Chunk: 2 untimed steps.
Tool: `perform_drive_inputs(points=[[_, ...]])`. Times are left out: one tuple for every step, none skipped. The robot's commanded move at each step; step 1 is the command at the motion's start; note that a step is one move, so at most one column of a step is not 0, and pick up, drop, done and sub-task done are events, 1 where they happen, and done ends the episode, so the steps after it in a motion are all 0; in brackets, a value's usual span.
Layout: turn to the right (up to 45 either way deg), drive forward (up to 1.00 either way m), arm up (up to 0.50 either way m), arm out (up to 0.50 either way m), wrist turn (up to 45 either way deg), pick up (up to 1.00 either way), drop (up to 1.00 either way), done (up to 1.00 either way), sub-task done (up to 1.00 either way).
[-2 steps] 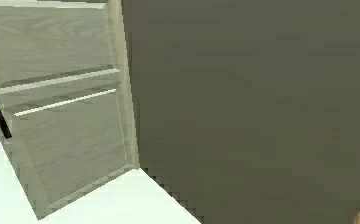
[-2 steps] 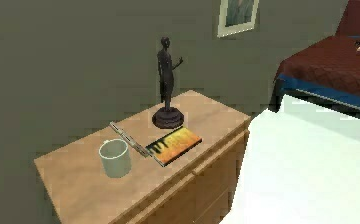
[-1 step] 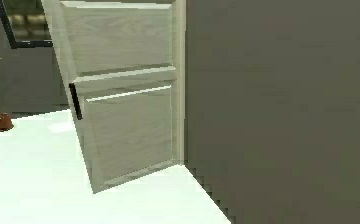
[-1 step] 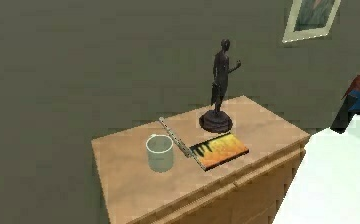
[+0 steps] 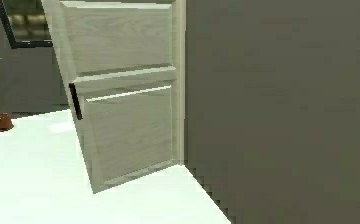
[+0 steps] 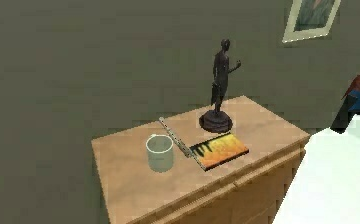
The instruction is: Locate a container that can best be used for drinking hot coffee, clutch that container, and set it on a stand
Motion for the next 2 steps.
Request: perform_drive_inputs(points=[[0.0,0.00,0.38,0.00,0.0,0.00,0.00,0.00,0.00],[0.0,0.00,0.00,0.22,0.0,0.00,0.00,0.00,0.00]])
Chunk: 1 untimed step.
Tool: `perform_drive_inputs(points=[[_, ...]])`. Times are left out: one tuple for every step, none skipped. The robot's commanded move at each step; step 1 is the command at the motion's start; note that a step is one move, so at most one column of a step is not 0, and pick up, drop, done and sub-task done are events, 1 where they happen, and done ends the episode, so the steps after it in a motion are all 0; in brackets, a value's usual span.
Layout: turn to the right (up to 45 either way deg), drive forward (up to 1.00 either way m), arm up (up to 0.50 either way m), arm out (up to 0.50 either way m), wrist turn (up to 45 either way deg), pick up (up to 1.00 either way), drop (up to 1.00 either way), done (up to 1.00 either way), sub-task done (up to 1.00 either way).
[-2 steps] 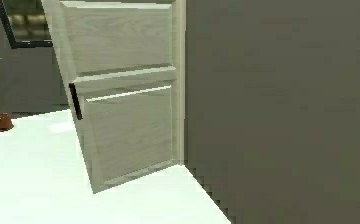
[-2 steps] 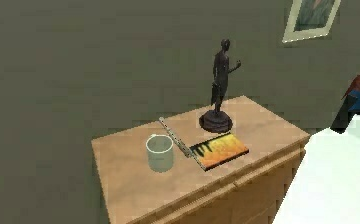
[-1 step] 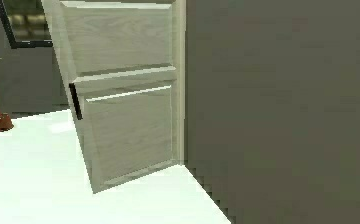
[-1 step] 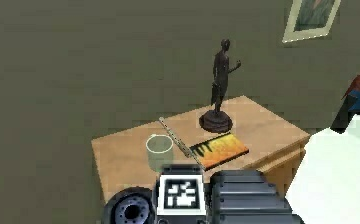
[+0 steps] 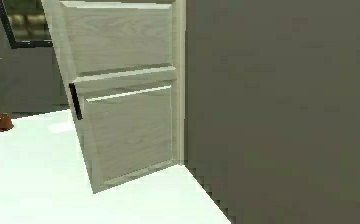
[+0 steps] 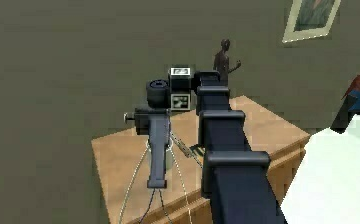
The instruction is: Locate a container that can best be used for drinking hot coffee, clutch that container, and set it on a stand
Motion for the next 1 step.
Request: perform_drive_inputs(points=[[0.0,0.00,0.00,0.00,45.0,0.00,0.00,0.00,0.00]])
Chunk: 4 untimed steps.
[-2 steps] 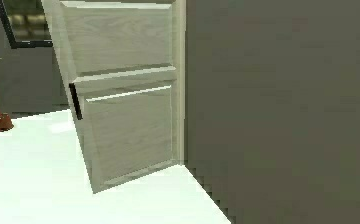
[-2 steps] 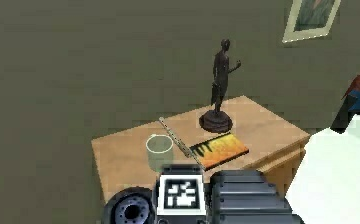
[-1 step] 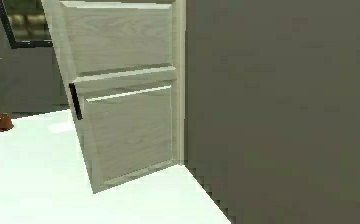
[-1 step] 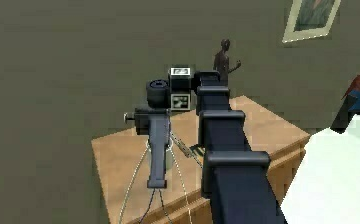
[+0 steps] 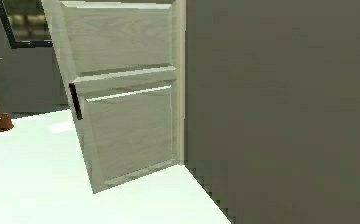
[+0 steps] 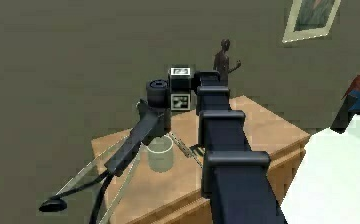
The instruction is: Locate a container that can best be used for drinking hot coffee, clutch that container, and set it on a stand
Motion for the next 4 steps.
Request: perform_drive_inputs(points=[[0.0,0.00,0.00,0.00,45.0,0.00,0.00,0.00,0.00],[0.0,0.00,0.00,0.00,45.0,0.00,0.00,0.00,0.00],[0.0,0.00,0.00,0.00,27.0,0.00,0.00,0.00,0.00],[0.0,0.00,-0.24,0.00,0.0,0.00,0.00,0.00,0.00]])
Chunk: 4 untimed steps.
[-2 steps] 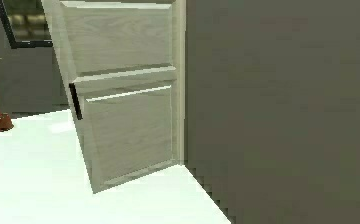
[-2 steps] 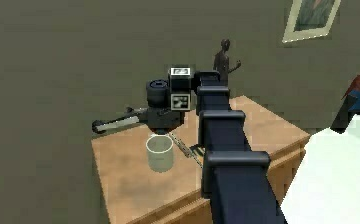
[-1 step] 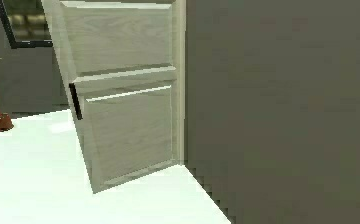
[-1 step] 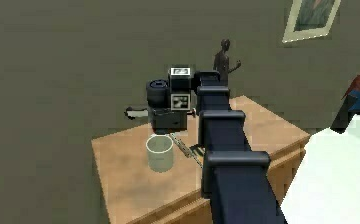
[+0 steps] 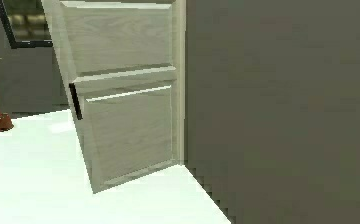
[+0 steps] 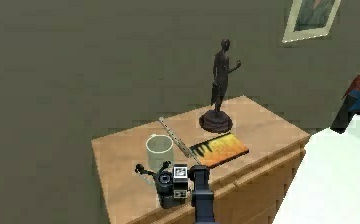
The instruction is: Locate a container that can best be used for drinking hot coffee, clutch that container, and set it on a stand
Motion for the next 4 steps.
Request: perform_drive_inputs(points=[[0.0,0.00,0.00,0.00,0.0,1.00,0.00,0.00,0.00],[0.0,0.00,0.10,0.00,0.0,0.00,0.00,0.00,0.00],[0.0,0.00,0.14,0.00,0.0,0.00,0.00,0.00,0.00],[0.0,0.00,0.00,0.00,-45.0,0.00,0.00,0.00,0.00]])
